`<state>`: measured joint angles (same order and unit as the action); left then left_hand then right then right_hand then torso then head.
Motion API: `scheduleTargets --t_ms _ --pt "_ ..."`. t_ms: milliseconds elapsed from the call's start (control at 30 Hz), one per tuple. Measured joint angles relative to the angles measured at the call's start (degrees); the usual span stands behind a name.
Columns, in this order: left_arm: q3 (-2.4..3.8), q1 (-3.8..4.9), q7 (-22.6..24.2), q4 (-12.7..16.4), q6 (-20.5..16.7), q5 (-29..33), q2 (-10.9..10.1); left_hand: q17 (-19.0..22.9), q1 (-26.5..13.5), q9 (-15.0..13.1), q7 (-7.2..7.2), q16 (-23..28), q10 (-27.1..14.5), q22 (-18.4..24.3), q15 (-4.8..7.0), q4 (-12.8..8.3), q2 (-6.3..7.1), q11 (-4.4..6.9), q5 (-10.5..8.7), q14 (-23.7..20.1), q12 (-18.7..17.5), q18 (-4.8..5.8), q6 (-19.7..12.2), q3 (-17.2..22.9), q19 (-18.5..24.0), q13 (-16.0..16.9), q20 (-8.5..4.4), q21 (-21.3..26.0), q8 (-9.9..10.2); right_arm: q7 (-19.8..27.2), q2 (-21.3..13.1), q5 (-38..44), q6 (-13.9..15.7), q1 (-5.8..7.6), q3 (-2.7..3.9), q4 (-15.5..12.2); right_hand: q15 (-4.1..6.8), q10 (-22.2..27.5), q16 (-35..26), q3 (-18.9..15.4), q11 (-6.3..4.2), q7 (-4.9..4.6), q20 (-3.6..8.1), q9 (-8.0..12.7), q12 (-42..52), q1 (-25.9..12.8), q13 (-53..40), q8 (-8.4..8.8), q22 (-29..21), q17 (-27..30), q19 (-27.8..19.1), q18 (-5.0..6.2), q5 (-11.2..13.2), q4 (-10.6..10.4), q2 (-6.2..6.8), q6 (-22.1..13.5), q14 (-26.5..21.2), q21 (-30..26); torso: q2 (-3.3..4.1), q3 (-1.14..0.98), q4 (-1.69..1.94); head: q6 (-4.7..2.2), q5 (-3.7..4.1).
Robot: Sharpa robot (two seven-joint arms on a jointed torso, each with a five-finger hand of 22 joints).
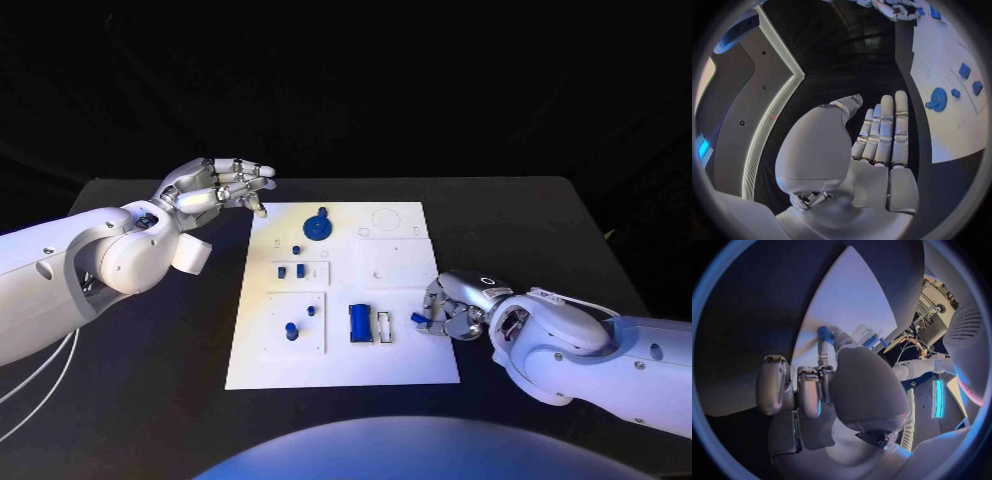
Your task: Assemble the parts on the task board
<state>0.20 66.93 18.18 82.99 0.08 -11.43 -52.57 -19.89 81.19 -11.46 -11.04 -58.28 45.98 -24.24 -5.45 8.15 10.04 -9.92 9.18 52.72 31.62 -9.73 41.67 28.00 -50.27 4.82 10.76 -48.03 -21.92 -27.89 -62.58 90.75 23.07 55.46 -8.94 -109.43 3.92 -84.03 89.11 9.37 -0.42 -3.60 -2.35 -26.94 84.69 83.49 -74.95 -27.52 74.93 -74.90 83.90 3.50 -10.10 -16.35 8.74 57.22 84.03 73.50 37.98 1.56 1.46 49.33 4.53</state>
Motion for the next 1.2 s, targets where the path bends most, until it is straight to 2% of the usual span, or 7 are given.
scheduleTargets --t_ms 167,400,567,767,933,1200 --pt "0.00 0.00 -0.01 0.01 0.00 0.00 -0.03 0.00 0.00 0.00 0.00 0.00 0.00 0.00 0.00 0.00 0.00 0.00 0.00 0.00 0.00 0.00 0.00 0.00 0.00 0.00 0.00 0.00 0.00 -0.35 0.03 0.67 0.14 -0.09 -0.03 -0.40 0.00 0.00 0.00 3.59 0.00 0.27 0.21 0.08 0.00 0.54 0.00 0.61 -0.01 0.00 0.21 0.00 0.02 0.20 0.96 0.27 0.00 0.00 -0.04 0.00 -0.01 0.01 -0.01" --pt "0.00 0.00 -0.01 0.02 0.00 0.00 -0.04 0.00 0.00 0.00 0.00 0.00 0.00 0.00 0.00 0.00 0.00 0.00 0.00 0.00 0.00 0.00 0.00 0.00 0.00 0.00 0.00 0.00 0.00 -0.60 -0.22 -0.88 1.74 -0.33 -0.23 -1.21 0.40 -0.01 0.00 8.23 -0.41 0.31 0.33 -0.17 0.00 1.02 0.00 0.77 -0.01 -0.05 0.10 0.01 0.22 0.32 1.44 0.28 0.01 0.74 -0.04 0.03 -0.01 -0.10 -0.01" --pt "0.00 0.00 -0.02 0.03 0.00 -0.01 -0.04 0.01 0.00 0.01 0.00 0.00 0.00 0.00 0.00 0.00 0.00 0.00 0.00 0.00 0.00 0.00 0.00 0.00 0.00 0.01 0.00 0.00 -0.05 -0.03 -0.20 -6.19 3.58 -0.44 -0.41 -1.63 0.40 -0.01 0.00 12.16 -0.41 0.42 0.42 -0.91 0.00 -1.51 0.00 0.32 -0.01 -0.05 0.01 0.01 0.39 0.70 1.35 0.17 0.01 2.04 -0.04 0.07 -0.01 -0.10 -0.01" --pt "0.00 0.00 -0.02 0.03 0.00 -0.01 -0.04 0.01 0.00 0.05 0.00 0.00 0.00 -0.01 0.00 0.00 0.00 0.00 0.00 0.00 0.00 0.00 0.00 0.00 0.00 0.05 0.00 -0.01 -0.28 1.27 0.39 -13.53 5.58 -0.49 -0.46 -2.11 0.40 0.00 0.00 14.21 -0.41 0.41 0.41 -0.99 0.00 -3.23 0.00 0.07 -0.02 -0.04 0.01 0.01 0.32 1.41 1.30 0.16 0.01 2.04 -0.03 0.03 0.03 -0.13 0.01" --pt "0.00 0.00 -0.03 0.04 -0.01 -0.03 -0.04 0.01 0.00 0.05 0.00 0.00 0.00 -0.01 0.00 0.00 0.00 0.00 0.00 0.00 0.00 0.00 0.00 0.00 0.00 0.05 0.00 -0.01 -0.28 2.41 1.18 -19.10 6.58 -0.49 -0.46 -2.40 0.40 0.00 0.00 15.28 -0.41 0.41 0.41 -1.00 0.00 -4.80 0.00 -0.19 -0.02 -0.04 0.01 0.01 0.32 1.97 1.82 0.15 0.01 2.04 -0.01 0.00 0.03 -0.06 -0.20" --pt "0.00 0.00 -0.03 0.05 -0.01 -0.05 -0.04 0.01 0.00 0.05 0.00 0.00 0.00 -0.01 0.00 0.00 0.00 0.00 0.00 0.00 0.00 0.00 0.00 0.00 0.00 0.05 0.00 -0.01 -0.28 3.53 1.71 -23.32 7.87 -0.49 -0.45 -2.43 0.40 0.00 0.00 16.22 -0.40 0.28 0.41 -1.02 0.00 -5.95 0.00 -0.35 -0.03 -0.03 0.01 0.01 0.32 2.46 1.58 0.01 0.01 2.04 -0.01 0.00 0.02 -0.03 -0.27"
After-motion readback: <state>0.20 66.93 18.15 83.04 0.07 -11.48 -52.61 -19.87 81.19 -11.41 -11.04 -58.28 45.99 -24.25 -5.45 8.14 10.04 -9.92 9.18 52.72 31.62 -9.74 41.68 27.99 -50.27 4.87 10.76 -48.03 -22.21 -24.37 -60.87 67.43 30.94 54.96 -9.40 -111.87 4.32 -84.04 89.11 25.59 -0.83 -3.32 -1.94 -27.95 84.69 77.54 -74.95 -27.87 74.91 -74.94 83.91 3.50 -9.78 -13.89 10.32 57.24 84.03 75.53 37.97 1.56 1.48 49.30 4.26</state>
